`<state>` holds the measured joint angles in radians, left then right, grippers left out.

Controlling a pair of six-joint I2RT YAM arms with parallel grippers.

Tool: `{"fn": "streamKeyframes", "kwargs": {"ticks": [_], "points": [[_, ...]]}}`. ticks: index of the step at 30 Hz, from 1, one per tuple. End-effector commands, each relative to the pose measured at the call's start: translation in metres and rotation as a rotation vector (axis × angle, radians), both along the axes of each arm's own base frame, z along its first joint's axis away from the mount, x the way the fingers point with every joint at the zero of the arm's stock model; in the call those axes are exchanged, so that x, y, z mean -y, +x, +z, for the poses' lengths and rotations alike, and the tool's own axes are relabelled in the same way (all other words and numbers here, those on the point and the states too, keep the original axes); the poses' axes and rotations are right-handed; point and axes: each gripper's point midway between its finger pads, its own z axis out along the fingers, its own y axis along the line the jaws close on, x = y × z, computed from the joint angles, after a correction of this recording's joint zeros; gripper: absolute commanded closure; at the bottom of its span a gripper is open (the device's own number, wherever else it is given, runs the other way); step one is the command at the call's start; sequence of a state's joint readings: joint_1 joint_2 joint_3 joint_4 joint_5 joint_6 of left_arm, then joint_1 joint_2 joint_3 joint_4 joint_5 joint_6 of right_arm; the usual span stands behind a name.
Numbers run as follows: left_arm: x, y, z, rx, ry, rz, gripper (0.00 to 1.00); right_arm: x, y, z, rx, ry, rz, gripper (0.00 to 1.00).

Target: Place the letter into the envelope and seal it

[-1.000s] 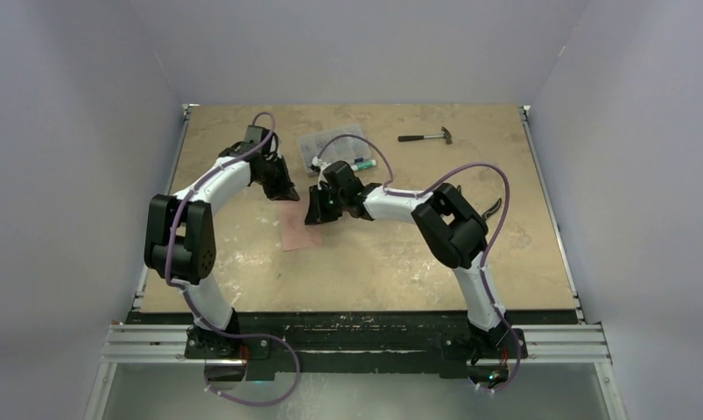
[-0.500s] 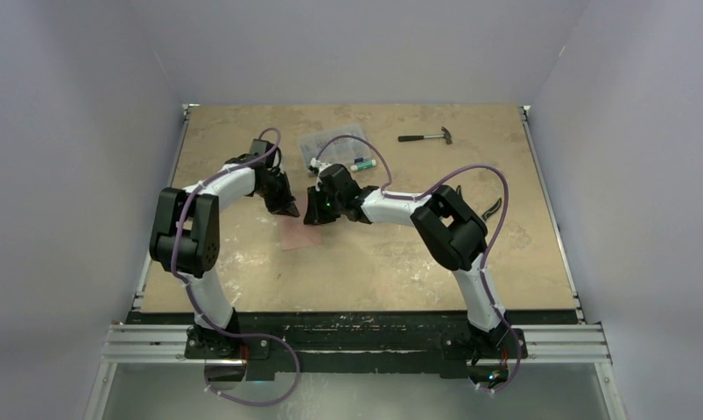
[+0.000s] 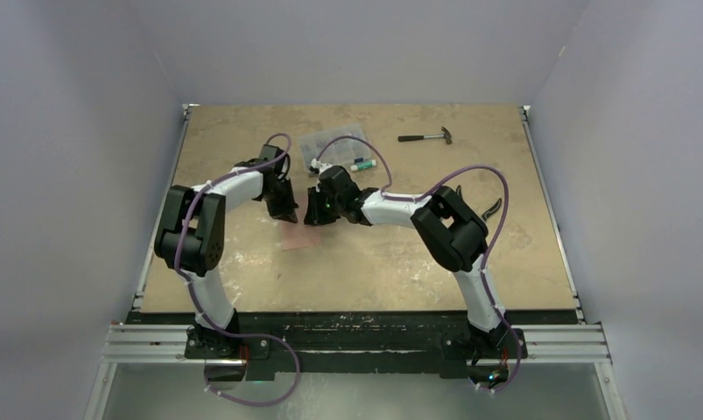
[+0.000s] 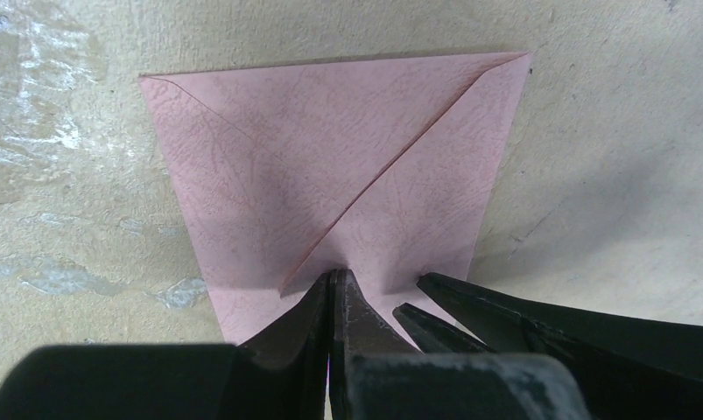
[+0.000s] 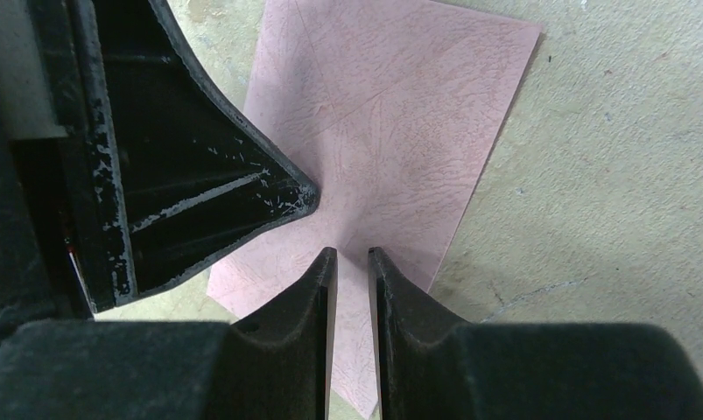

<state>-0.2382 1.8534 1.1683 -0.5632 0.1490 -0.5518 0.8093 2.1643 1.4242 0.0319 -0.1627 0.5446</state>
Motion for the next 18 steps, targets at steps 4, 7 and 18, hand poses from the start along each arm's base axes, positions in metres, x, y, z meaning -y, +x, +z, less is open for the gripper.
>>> {"fn": "streamKeyframes", "kwargs": {"ticks": [4,7,18], "points": [[-0.031,-0.019,-0.024,-0.044,0.195,-0.031,1.0,0.068,-0.016,-0.056,0.003,-0.326,-0.081,0.76],[-0.021,-0.023,-0.029,-0.072,0.129,-0.039,1.0,0.059,-0.012,-0.044,0.129,-0.351,-0.049,0.76],[0.01,-0.022,-0.022,-0.108,-0.14,-0.043,1.0,0.045,-0.049,-0.058,0.333,-0.455,0.125,0.66]]}}
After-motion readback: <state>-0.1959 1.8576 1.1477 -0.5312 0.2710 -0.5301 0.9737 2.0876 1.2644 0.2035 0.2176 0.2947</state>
